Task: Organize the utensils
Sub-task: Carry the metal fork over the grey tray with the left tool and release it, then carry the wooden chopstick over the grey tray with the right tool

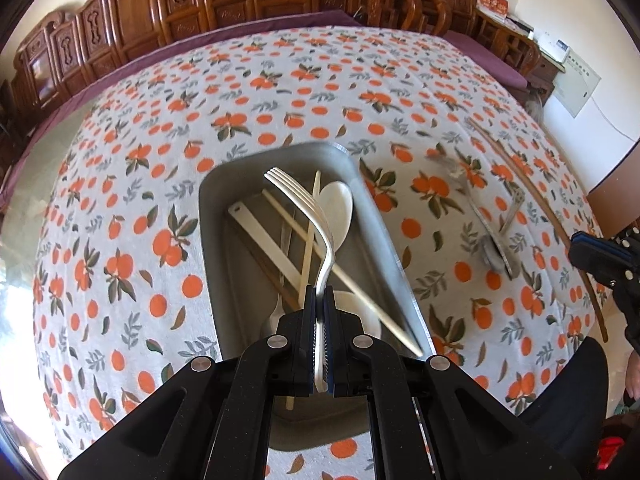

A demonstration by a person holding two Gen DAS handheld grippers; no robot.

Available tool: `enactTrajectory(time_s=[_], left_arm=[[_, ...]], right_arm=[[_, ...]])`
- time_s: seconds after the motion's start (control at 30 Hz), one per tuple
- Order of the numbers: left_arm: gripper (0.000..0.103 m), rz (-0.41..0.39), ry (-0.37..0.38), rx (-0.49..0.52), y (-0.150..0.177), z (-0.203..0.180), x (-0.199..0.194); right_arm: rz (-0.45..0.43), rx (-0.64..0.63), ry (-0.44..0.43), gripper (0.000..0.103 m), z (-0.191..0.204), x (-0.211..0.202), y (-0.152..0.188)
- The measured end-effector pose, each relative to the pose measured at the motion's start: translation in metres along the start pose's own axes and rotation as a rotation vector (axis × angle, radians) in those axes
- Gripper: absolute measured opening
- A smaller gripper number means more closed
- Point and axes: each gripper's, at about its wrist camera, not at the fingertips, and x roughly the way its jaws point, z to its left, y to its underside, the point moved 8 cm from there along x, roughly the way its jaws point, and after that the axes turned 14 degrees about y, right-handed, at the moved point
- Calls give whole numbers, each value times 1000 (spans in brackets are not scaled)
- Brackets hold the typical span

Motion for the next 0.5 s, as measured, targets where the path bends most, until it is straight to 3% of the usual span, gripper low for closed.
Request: enactTrajectory(time_s=[0.5], left_arm=[[3, -25, 26, -63, 7, 16, 1]], right_arm=[[9, 25, -21, 6, 14, 15, -2]])
